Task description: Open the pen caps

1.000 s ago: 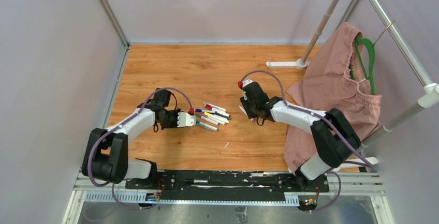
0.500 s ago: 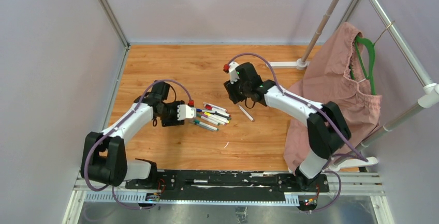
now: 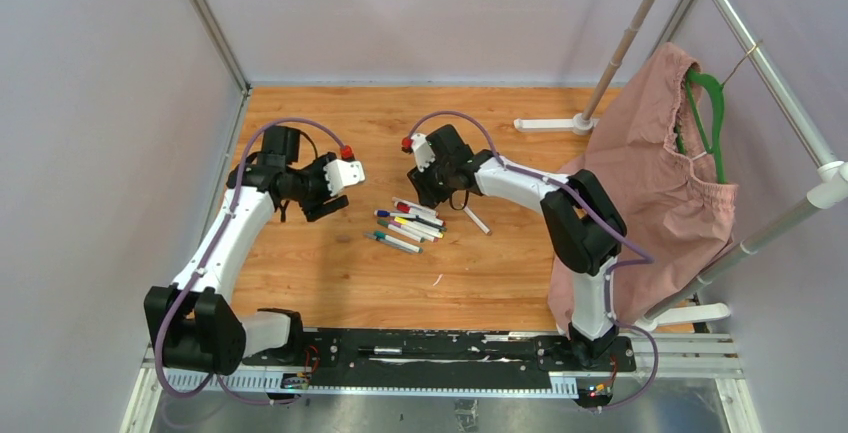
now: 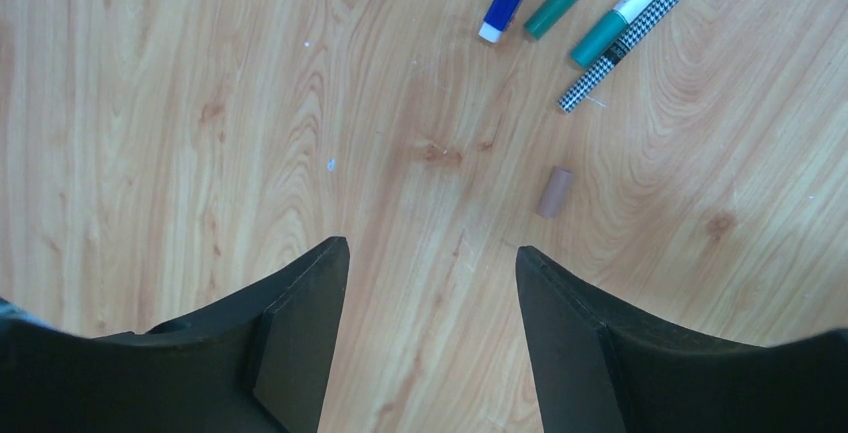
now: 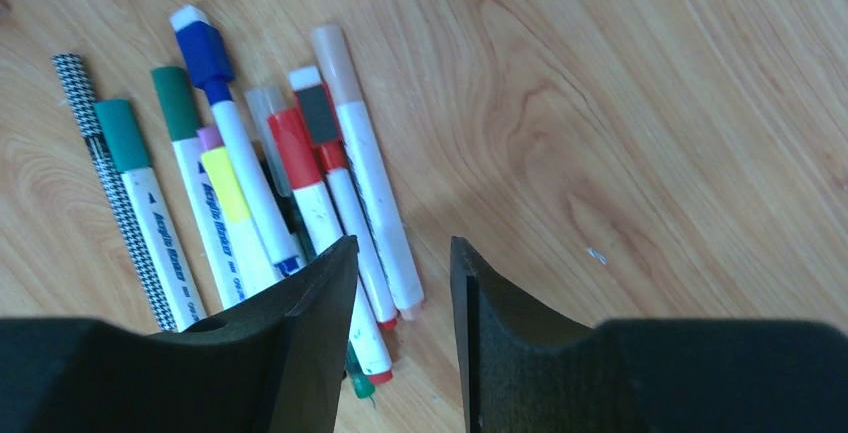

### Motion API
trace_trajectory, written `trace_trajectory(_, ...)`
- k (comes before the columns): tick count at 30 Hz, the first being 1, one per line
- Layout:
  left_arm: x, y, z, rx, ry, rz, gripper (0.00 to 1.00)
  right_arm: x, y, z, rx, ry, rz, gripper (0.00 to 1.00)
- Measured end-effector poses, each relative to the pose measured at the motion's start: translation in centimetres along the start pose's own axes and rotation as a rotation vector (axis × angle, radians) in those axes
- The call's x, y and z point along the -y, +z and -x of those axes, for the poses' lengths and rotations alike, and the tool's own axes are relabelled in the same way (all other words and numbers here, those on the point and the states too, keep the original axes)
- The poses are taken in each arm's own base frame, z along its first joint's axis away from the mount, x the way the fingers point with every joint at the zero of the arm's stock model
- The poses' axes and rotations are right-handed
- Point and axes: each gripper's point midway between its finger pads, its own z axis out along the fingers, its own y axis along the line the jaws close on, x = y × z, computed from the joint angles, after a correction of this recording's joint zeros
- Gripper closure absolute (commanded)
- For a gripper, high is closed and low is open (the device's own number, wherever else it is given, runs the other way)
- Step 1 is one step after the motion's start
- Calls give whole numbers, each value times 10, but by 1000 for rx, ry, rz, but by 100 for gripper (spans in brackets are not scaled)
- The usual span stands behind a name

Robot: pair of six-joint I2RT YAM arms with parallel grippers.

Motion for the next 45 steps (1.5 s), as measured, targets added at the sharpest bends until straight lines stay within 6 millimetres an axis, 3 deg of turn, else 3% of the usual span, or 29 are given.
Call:
trace_trajectory(6, 2, -3, -3, 8, -75, -5, 32, -7, 11, 9, 7, -23, 17, 63)
trace_trajectory(10, 3, -2, -3, 12, -78, -9, 32, -6, 24, 4, -14, -19, 22, 62)
trace_trajectory(19, 5, -2, -5, 6, -85, -17, 32, -10, 26, -2, -32, -16, 42, 64)
trace_trajectory(20, 5, -1, -5, 6, -86, -17, 24, -11, 27, -3, -33, -16, 41, 63)
trace_trajectory(21, 5, -1, -5, 6, -87, -18, 5, -10, 28, -9, -46, -17, 28, 62)
trace_trajectory(24, 6, -1, -4, 14, -92, -22, 3, -8, 29, -13, -56, -25, 4, 64)
trace_trajectory(27, 7, -1, -2, 22, -98, -26, 3, -8, 30, -13, -55, -46, -25, 70)
trace_trajectory(31, 9, -1, -2, 28, -99, -29, 0, -4, 31, -12, -43, -64, -57, 99)
trace_trajectory(39, 9, -7, 4, 50, -84, -12, 0, 1, 26, -11, -35, -67, -94, 100)
trace_trajectory(45, 7, -18, 17, 95, -35, 13, 0, -3, -3, 8, 17, -71, -102, 100)
